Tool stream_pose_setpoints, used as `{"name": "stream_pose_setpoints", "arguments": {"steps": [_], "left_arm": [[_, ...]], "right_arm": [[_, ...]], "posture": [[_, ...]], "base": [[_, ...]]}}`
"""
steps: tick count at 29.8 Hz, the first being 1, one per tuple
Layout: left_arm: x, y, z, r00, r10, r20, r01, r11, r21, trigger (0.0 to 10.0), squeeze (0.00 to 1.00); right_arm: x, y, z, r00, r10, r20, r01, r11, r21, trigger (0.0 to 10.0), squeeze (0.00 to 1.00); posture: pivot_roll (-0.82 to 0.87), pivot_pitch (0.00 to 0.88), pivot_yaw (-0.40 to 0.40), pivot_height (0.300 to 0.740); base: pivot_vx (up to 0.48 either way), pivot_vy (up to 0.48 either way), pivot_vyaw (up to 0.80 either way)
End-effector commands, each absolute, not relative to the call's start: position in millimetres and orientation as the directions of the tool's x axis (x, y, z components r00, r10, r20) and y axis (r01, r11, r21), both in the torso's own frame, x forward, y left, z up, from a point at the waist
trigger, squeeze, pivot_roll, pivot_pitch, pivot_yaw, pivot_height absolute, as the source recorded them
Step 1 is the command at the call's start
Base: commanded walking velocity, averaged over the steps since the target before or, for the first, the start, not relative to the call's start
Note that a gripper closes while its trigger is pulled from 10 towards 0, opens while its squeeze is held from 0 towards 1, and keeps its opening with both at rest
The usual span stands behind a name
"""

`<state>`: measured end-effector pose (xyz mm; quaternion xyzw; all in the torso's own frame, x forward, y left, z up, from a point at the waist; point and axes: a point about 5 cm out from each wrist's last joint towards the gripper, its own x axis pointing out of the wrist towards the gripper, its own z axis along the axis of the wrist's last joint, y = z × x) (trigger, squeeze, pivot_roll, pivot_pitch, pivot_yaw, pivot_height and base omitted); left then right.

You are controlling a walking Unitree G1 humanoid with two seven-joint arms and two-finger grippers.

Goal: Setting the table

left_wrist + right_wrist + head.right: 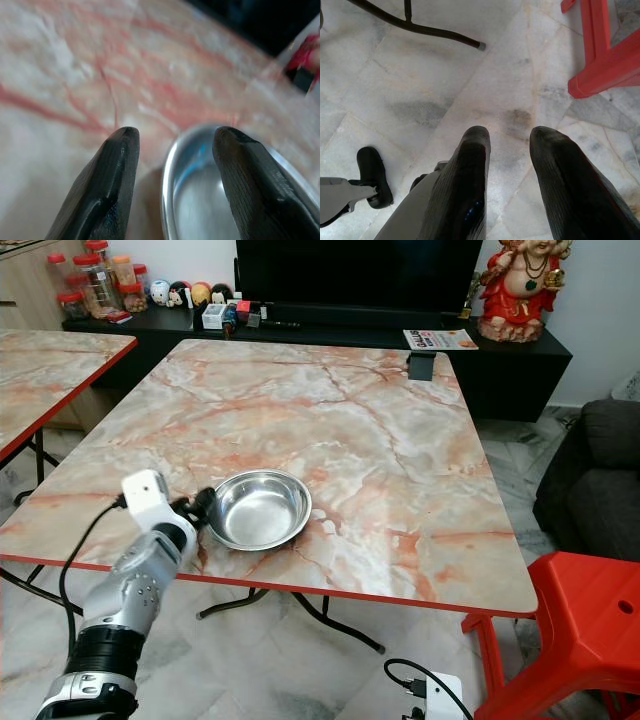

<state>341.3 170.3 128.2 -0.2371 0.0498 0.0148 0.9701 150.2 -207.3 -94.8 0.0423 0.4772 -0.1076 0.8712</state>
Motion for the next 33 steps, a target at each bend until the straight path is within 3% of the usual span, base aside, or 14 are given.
{"name": "stream_pose_setpoints", "arguments": {"steps": [1, 6, 11, 16, 25, 30, 31, 33], "left_arm": [[344.4, 185.9, 144.7, 0.998, 0.052, -0.020, -0.054, 0.859, -0.508, 10.0, 0.00], [341.8, 205.9, 155.1, 0.989, 0.141, 0.054, -0.092, 0.846, -0.525, 10.0, 0.00], [334.9, 242.3, 152.7, 0.967, 0.250, 0.052, -0.228, 0.938, -0.263, 10.0, 0.00], [326.2, 268.4, 148.9, 0.940, 0.339, 0.037, -0.325, 0.924, -0.203, 10.0, 0.00], [287.3, 328.9, 115.8, 0.827, 0.562, -0.024, -0.562, 0.826, -0.040, 10.0, 0.00], [254.8, 358.4, 88.7, 0.706, 0.701, -0.099, -0.704, 0.710, 0.007, 10.0, 0.00], [243.7, 365.2, 78.5, 0.667, 0.735, -0.123, -0.734, 0.677, 0.059, 10.0, 0.00], [232.3, 366.3, 58.8, 0.666, 0.724, -0.180, -0.702, 0.690, 0.178, 10.0, 0.00]], "right_arm": [[151.1, -209.7, -94.0, 0.523, -0.159, -0.838, 0.237, 0.971, -0.036, 10.0, 0.00], [153.8, -209.8, -92.8, 0.534, -0.163, -0.830, 0.252, 0.967, -0.028, 10.0, 0.00], [154.1, -206.9, -93.1, 0.538, -0.155, -0.829, 0.245, 0.969, -0.022, 10.0, 0.00], [151.8, -206.1, -94.1, 0.534, -0.152, -0.832, 0.243, 0.970, -0.021, 10.0, 0.00], [151.2, -211.6, -93.0, 0.539, -0.192, -0.820, 0.270, 0.962, -0.047, 10.0, 0.00], [150.3, -212.7, -93.0, 0.542, -0.192, -0.818, 0.273, 0.961, -0.045, 10.0, 0.00], [149.7, -212.8, -93.2, 0.540, -0.192, -0.819, 0.272, 0.961, -0.046, 10.0, 0.00], [149.0, -212.0, -93.6, 0.538, -0.188, -0.821, 0.264, 0.963, -0.047, 10.0, 0.00]], "posture": [[0.01, 0.000, -0.021, 0.725], [0.00, 0.000, -0.020, 0.725], [0.00, 0.000, -0.019, 0.725], [0.01, 0.000, -0.020, 0.725], [0.01, 0.000, -0.011, 0.725], [0.02, 0.000, -0.008, 0.725], [0.02, 0.000, -0.009, 0.725], [0.02, 0.000, -0.009, 0.725]], "base": [[0.000, 0.000, 0.00], [0.000, 0.000, 0.00], [0.000, 0.000, 0.00], [0.000, 0.000, 0.00], [0.000, 0.000, 0.00], [0.000, 0.000, 0.00], [0.000, 0.000, 0.00], [0.000, 0.000, 0.00]]}}
